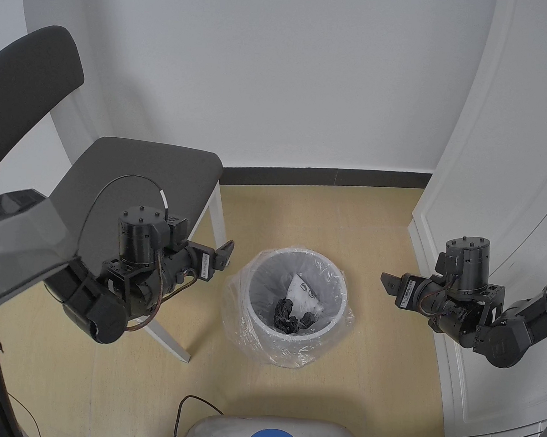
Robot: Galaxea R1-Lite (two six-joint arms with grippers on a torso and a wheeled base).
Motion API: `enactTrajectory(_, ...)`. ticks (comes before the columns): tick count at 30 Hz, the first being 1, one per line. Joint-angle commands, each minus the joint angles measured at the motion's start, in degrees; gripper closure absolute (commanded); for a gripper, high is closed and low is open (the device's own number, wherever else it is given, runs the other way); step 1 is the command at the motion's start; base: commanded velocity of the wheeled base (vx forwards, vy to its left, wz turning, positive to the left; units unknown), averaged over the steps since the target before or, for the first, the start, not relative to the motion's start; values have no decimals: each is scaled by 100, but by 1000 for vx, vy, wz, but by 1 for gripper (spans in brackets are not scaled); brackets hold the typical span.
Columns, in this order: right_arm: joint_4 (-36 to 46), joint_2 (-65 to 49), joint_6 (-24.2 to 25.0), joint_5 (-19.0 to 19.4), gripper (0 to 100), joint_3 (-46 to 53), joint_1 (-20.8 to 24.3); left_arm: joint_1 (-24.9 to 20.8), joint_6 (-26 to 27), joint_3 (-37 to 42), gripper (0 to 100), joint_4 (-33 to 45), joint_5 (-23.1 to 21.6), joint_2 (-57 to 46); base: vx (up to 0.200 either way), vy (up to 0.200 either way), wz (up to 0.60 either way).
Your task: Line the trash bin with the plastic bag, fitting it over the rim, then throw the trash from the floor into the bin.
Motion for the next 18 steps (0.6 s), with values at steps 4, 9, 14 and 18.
enactTrajectory(4,2,-235,-32,39,0,6,-7,171,51,545,0,1323,115,-1667,0,0,0)
enactTrajectory(9,19,-235,-120,83,0,-90,-77,162,42,474,0,1718,89,-2027,0,0,0)
enactTrajectory(14,-7,-208,-630,504,0,-248,-455,259,-2,211,0,1806,63,-1983,0,0,0)
enactTrajectory(18,-7,-323,-639,610,0,-213,-508,267,-2,184,0,1806,106,-2150,0,0,0)
